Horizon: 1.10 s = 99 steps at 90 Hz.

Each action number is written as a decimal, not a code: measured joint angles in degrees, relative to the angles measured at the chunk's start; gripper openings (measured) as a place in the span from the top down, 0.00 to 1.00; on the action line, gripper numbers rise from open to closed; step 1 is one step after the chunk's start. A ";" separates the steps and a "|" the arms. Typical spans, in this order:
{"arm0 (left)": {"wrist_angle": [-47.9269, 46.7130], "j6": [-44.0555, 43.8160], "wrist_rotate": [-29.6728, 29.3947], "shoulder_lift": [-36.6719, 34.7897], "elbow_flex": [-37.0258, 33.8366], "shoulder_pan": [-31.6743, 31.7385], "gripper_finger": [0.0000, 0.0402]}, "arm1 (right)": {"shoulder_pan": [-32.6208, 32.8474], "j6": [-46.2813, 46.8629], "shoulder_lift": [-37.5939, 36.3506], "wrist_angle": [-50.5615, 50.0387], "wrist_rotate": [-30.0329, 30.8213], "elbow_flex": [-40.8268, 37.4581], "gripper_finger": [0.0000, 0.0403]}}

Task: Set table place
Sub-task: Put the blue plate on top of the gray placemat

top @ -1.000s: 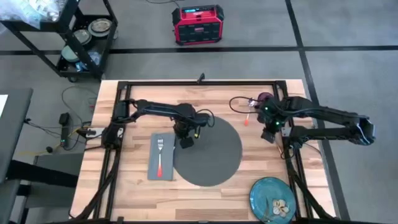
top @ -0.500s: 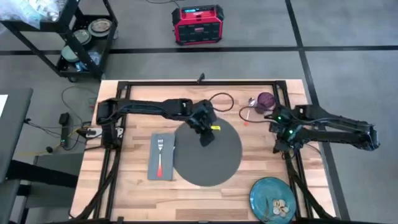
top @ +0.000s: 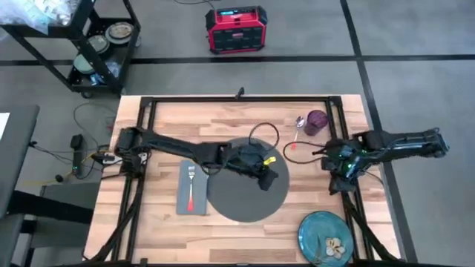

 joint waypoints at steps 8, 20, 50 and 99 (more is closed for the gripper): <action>4.57 -6.97 0.78 5.79 1.01 -1.63 1.00 | -0.43 0.65 -0.04 1.01 4.79 3.59 0.73; 9.48 -16.06 6.22 14.06 7.55 -3.21 1.00 | -1.95 0.23 -0.19 0.22 10.58 7.22 0.73; -4.55 -15.19 10.16 27.35 28.57 -4.49 1.00 | -5.64 -2.86 -0.24 -7.42 12.92 7.93 0.73; -6.06 -12.96 9.57 29.49 32.53 -6.25 1.00 | -10.06 -5.45 -0.68 -8.89 14.31 7.93 0.73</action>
